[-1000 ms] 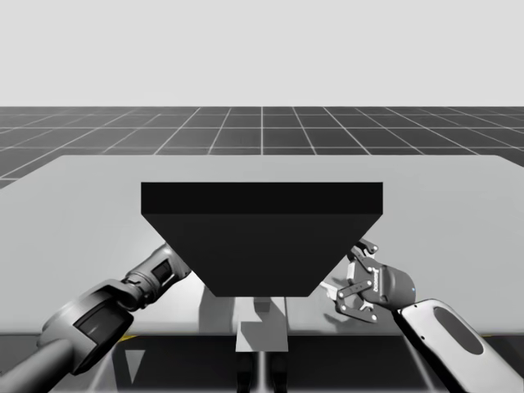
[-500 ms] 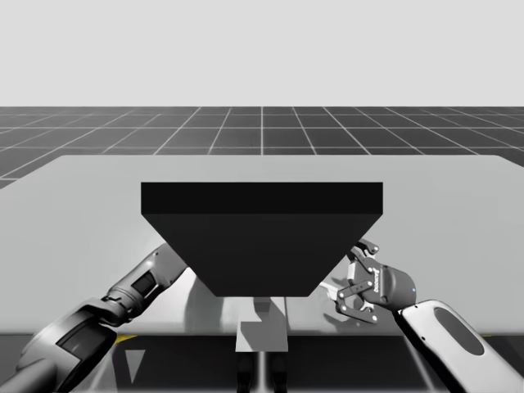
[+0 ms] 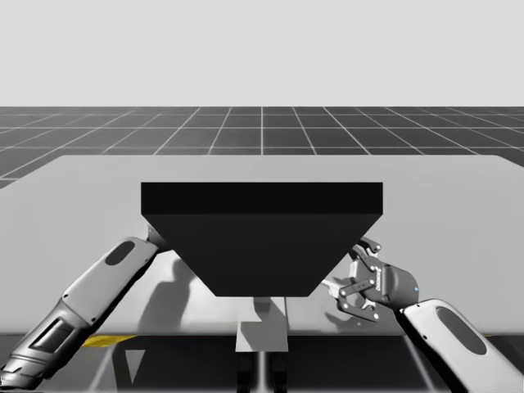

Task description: Reach around the screen and pick up the object behind it.

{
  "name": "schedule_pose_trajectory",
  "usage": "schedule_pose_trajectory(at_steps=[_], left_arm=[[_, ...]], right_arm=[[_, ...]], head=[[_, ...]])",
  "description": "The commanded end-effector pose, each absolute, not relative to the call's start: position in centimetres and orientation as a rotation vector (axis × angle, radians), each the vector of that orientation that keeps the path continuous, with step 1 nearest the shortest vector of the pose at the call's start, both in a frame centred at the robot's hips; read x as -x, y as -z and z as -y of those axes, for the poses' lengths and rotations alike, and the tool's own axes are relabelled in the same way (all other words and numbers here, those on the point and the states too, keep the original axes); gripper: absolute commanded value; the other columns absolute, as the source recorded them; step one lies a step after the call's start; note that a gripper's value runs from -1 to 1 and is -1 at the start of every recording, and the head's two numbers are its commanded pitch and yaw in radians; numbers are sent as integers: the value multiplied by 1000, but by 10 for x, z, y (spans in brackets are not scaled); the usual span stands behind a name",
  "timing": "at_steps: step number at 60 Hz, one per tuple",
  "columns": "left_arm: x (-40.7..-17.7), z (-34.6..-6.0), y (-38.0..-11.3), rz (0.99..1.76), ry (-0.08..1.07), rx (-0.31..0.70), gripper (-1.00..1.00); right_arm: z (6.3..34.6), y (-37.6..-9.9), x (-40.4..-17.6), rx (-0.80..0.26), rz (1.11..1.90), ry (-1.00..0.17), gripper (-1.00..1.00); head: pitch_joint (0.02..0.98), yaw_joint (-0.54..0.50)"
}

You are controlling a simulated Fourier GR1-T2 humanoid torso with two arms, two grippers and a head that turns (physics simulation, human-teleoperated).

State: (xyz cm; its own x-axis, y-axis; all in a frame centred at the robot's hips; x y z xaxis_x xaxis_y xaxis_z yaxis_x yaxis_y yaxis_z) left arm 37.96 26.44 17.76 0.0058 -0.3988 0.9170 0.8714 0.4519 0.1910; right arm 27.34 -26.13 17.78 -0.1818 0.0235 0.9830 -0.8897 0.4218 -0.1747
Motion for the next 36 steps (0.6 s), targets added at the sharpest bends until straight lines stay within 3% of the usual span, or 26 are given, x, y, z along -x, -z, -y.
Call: schedule_pose_trajectory(at_steps=[1,11,23,36], left_arm=[[-366,-286,-208,1207,1106,525,1000],[-357,-301,-247,1325,1080,459,1000],[-344,-315,-309,1549,998,385,1000],[-329,-320,-367,1726,948,333,1000]], right_arm=[[263,-179,-274,-795,1536,-993,-1000],[263,-179,-273,-795,1543,-991,-1000],[263,-179,-274,-791,1547,-986,-1000],[263,-178,-275,-791,1547,-984,-1000]], head=[[119,-34],[115,-36],[116,-38],[117,-36]])
